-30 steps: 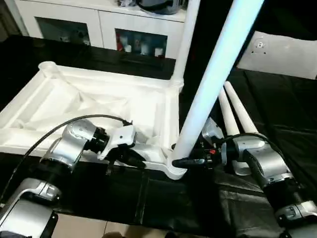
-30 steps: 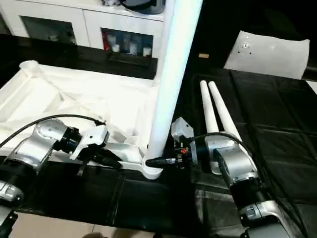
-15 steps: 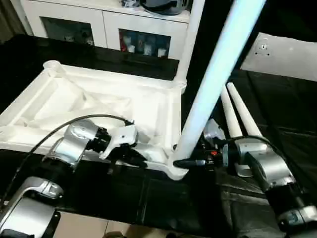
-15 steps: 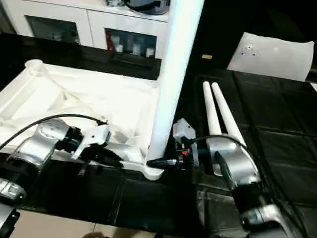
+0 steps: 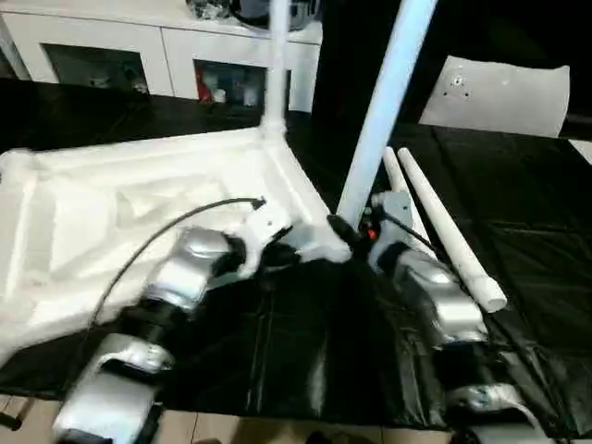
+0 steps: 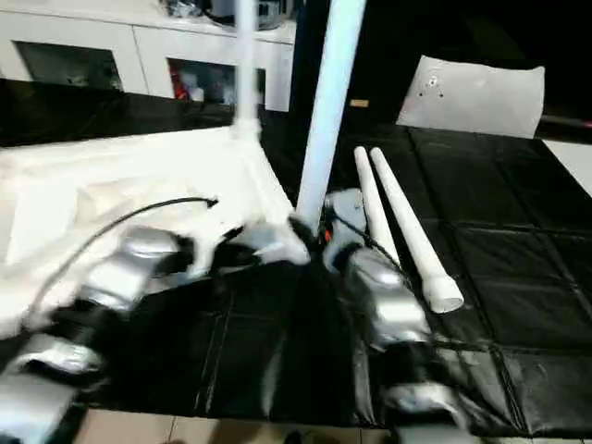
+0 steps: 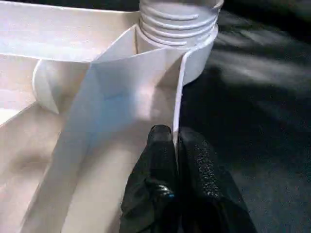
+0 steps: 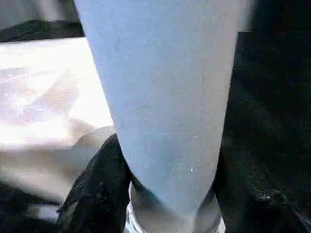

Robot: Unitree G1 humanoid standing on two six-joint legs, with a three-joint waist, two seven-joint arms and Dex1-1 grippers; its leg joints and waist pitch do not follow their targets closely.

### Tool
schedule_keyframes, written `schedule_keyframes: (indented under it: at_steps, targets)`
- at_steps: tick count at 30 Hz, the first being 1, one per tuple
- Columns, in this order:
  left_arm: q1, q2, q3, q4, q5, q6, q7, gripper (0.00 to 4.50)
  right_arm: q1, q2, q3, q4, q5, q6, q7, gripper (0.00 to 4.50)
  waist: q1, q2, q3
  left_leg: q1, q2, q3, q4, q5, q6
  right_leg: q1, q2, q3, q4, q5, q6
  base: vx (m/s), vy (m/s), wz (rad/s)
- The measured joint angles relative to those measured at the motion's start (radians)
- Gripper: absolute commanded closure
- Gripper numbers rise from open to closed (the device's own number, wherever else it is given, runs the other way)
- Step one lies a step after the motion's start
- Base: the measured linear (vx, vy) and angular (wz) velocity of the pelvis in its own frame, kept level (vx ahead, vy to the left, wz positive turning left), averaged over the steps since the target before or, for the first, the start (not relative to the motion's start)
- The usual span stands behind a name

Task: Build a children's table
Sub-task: Rotate leg to tighten

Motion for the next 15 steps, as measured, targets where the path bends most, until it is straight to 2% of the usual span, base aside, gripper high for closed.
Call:
schedule_keyframes:
  at_steps: [2,4,10,12,15]
  targets:
    - [-0.001,-0.015,0.000,-0.002,0.000,0.014,0.017,4.50,-0.001,0.006,-0.004,-0.002,-0.011,0.002,-0.022,2.51,0.002,0.004,-0.003,0.000,0.000,0.000,-0.001,-0.001,0.001,0.000,0.000,0.000,0.000,0.000,0.000,0.000,0.000,0.00]
    - [0.000,-0.016,0.001,-0.009,0.000,0.022,0.018,4.50,0.003,0.006,-0.004,-0.005,-0.017,-0.007,-0.024,1.95,0.003,0.005,-0.003,0.000,0.000,0.000,-0.003,0.000,0.003,-0.001,0.000,0.000,0.001,0.000,0.000,0.000,0.000,0.00]
    - [0.022,-0.001,-0.009,-0.059,0.002,0.027,0.006,4.50,0.037,0.018,-0.004,-0.043,0.000,-0.027,-0.006,1.36,0.002,0.006,-0.003,-0.002,0.000,0.000,-0.006,0.001,0.008,-0.003,0.000,0.000,0.001,0.000,0.000,0.000,0.000,0.00]
    - [0.026,0.013,-0.014,-0.066,0.001,0.011,-0.016,4.50,0.054,0.009,-0.003,-0.057,0.013,-0.038,0.034,1.14,0.000,0.006,-0.003,-0.003,0.000,0.000,-0.006,0.001,0.009,-0.004,0.000,0.000,0.001,0.000,0.000,0.000,0.000,0.00]
    - [0.036,0.045,-0.024,-0.072,-0.004,-0.034,-0.064,4.50,0.067,-0.054,0.022,-0.070,0.029,-0.049,0.153,0.94,-0.001,0.006,-0.003,-0.004,0.000,0.000,-0.008,0.000,0.010,-0.006,0.001,-0.001,0.001,0.000,0.000,0.000,0.000,0.00]
